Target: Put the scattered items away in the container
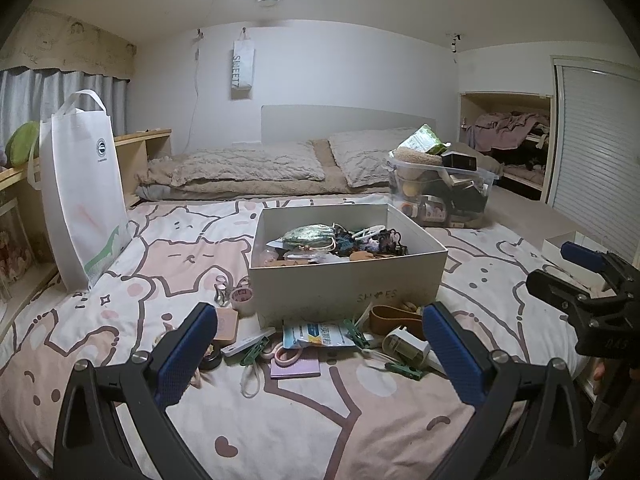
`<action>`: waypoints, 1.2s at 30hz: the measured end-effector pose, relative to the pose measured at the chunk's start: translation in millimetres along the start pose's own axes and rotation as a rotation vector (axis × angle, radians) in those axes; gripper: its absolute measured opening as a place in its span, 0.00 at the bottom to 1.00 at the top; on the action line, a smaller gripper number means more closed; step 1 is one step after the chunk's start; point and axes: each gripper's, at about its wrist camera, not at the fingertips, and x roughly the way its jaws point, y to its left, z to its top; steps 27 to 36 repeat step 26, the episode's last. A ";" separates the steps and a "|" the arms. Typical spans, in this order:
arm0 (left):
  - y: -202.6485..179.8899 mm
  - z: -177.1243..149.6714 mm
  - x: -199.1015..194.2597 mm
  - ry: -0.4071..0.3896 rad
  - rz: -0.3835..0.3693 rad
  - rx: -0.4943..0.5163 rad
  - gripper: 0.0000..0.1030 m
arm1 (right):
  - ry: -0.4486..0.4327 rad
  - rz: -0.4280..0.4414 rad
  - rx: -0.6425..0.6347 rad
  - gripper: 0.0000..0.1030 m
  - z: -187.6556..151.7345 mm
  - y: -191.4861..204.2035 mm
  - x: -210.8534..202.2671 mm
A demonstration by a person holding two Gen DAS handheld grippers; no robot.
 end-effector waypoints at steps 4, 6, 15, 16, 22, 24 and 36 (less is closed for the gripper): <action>-0.2 -0.4 0.6 0.002 0.002 0.002 1.00 | -0.001 0.001 -0.001 1.00 0.1 -0.4 -1.2; -0.5 -0.6 1.5 0.002 0.004 0.003 1.00 | -0.002 0.003 -0.001 1.00 0.1 -0.8 -1.5; 0.8 -2.9 5.1 0.000 -0.004 0.002 1.00 | 0.000 -0.001 -0.003 1.00 1.3 -1.0 -1.4; 0.5 -2.1 4.8 -0.001 -0.001 0.001 1.00 | 0.000 -0.001 -0.003 1.00 1.5 -1.1 -1.6; 1.7 -1.8 6.4 0.006 0.003 -0.003 1.00 | 0.000 0.000 0.000 1.00 1.9 -2.9 -1.1; 1.8 -1.9 6.5 0.005 0.004 0.000 1.00 | 0.001 0.001 0.001 1.00 1.9 -3.4 -1.0; 1.8 -2.2 6.9 0.003 0.013 0.003 1.00 | 0.003 0.001 0.000 1.00 1.5 -3.2 -0.8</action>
